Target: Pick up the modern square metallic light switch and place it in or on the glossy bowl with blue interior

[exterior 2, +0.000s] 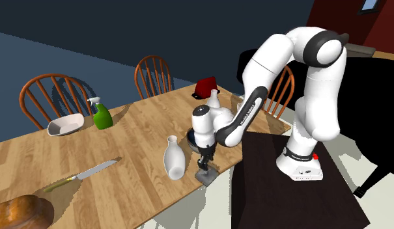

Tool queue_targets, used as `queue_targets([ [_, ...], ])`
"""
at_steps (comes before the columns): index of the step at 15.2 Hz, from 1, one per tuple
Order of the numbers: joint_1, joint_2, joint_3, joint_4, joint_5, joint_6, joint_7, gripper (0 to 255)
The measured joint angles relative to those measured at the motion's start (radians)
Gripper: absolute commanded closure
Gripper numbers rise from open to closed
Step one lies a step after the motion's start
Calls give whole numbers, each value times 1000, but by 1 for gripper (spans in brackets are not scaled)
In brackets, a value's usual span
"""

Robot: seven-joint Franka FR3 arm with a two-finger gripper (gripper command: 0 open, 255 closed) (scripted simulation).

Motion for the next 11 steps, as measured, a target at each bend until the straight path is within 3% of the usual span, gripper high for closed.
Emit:
queue_targets([
  [1, 80, 32, -25, 55, -119, -76, 143, 0],
  [3, 266, 170, -69, 250, -321, -325, 566, 0],
  [5, 411, 329, -103, 456, -407, -597, 828, 0],
  [7, 455, 384, -121, 515, -433, -677, 907, 0],
  [11, 460, 406, -135, 501, -454, -664, 942, 0],
])
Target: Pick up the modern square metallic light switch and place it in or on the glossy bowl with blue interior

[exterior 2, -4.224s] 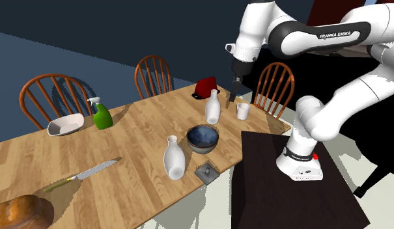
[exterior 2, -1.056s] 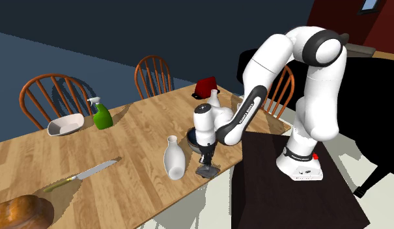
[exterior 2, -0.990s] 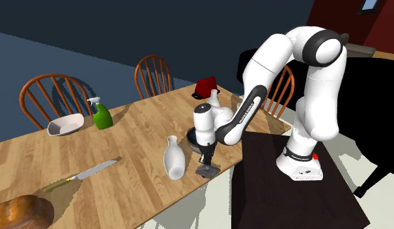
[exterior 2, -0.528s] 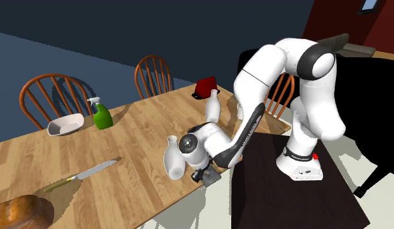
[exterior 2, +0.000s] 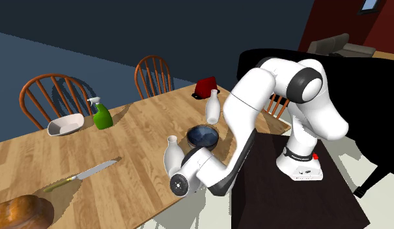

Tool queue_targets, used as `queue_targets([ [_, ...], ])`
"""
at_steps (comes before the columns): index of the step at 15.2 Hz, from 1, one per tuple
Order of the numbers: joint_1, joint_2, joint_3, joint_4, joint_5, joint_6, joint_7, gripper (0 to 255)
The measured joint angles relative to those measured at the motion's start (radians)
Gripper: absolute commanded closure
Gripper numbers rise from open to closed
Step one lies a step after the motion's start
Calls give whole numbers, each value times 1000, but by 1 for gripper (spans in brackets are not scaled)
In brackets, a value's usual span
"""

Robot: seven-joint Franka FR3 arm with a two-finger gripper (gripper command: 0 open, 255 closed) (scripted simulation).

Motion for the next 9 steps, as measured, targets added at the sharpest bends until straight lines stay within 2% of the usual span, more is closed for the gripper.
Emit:
queue_targets([
  [8, -8, 5, -8, -23, -12, 28, 6, 0],
  [9, -8, 5, -8, -23, -12, 28, 6, 255],
])
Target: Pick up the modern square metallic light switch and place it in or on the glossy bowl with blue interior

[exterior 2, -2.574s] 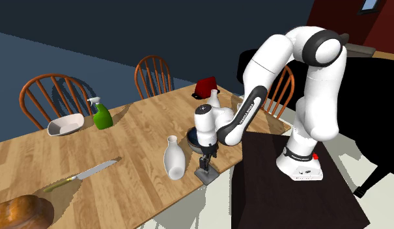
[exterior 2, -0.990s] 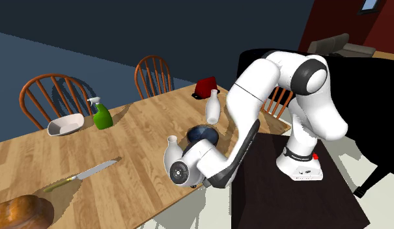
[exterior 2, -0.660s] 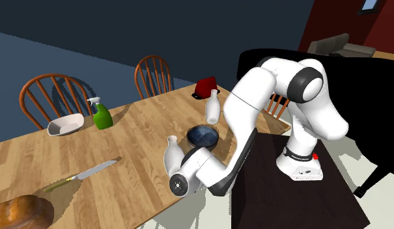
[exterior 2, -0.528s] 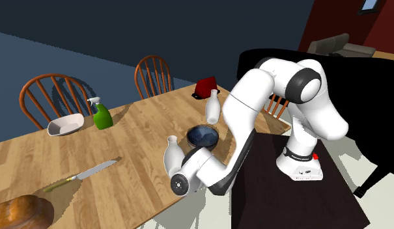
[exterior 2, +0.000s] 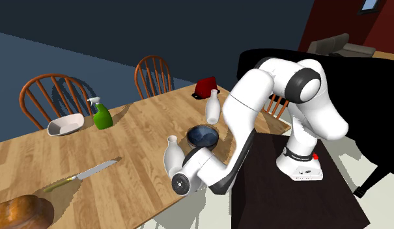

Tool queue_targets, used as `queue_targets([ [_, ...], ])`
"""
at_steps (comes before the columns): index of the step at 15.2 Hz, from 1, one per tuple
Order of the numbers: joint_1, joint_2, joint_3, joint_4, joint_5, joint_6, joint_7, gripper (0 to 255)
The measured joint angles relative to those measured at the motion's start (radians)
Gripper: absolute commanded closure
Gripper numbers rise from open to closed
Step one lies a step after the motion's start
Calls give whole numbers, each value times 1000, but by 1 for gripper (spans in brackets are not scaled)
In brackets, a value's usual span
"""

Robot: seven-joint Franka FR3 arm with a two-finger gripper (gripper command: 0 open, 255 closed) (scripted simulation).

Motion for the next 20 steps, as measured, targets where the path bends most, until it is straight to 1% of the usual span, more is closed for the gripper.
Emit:
queue_targets([
  [10, 0, -2, 0, 0, -1, -2, 0, 255],
  [20, -3, -96, 9, -18, 19, -68, -39, 255],
])
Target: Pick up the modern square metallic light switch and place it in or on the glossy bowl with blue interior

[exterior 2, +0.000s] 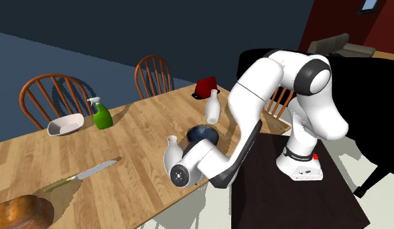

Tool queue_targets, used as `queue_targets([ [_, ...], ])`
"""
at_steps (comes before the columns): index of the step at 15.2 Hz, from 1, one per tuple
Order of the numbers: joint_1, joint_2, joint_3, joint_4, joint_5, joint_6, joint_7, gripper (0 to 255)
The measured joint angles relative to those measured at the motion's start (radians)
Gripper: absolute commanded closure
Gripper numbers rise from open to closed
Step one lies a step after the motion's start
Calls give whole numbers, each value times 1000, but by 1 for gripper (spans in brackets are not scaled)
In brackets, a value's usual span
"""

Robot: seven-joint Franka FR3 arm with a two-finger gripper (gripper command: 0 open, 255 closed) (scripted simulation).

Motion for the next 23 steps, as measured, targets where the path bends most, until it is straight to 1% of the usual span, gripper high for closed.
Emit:
queue_targets([
  [15, 0, -149, 11, -2, 28, -129, -71, 255],
  [23, 2, -211, 15, 23, 39, -206, -110, 255],
])
